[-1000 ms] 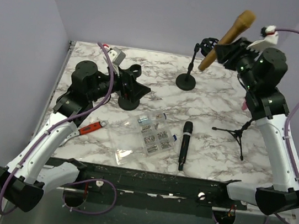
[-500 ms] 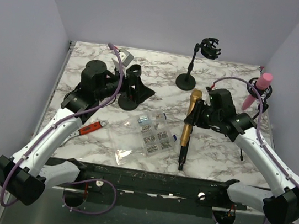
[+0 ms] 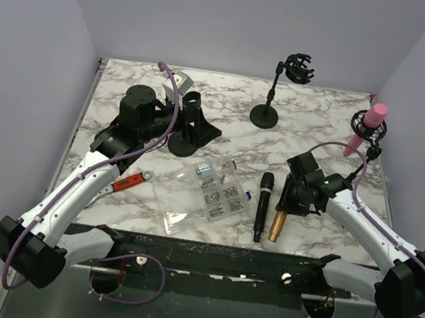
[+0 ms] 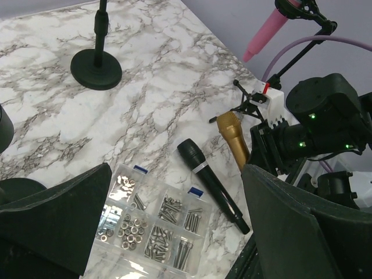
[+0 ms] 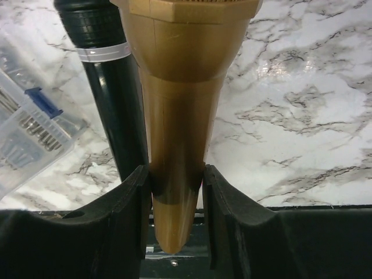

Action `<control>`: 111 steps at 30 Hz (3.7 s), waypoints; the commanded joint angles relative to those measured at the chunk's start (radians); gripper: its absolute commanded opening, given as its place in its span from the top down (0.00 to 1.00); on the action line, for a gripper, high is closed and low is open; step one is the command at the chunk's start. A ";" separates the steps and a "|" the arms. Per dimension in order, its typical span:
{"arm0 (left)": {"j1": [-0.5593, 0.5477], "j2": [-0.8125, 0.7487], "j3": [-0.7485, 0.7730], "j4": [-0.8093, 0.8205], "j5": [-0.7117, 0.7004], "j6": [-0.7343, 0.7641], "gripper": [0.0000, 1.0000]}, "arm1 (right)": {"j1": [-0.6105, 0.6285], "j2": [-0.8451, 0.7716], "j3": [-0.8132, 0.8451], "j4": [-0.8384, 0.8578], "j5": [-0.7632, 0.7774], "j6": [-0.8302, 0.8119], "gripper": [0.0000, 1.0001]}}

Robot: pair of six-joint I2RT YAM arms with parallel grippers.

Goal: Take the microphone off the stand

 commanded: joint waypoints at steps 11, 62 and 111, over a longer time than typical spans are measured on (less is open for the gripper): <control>-0.016 -0.015 0.000 -0.004 0.004 0.005 0.01 | 0.027 0.168 -0.033 0.077 0.019 0.058 0.96; -0.035 -0.011 0.008 -0.021 -0.004 0.012 0.01 | 0.061 0.102 0.012 0.176 -0.011 0.016 0.27; -0.054 -0.050 0.006 -0.030 -0.043 0.031 0.01 | 0.026 0.990 1.499 0.537 0.604 -0.803 0.26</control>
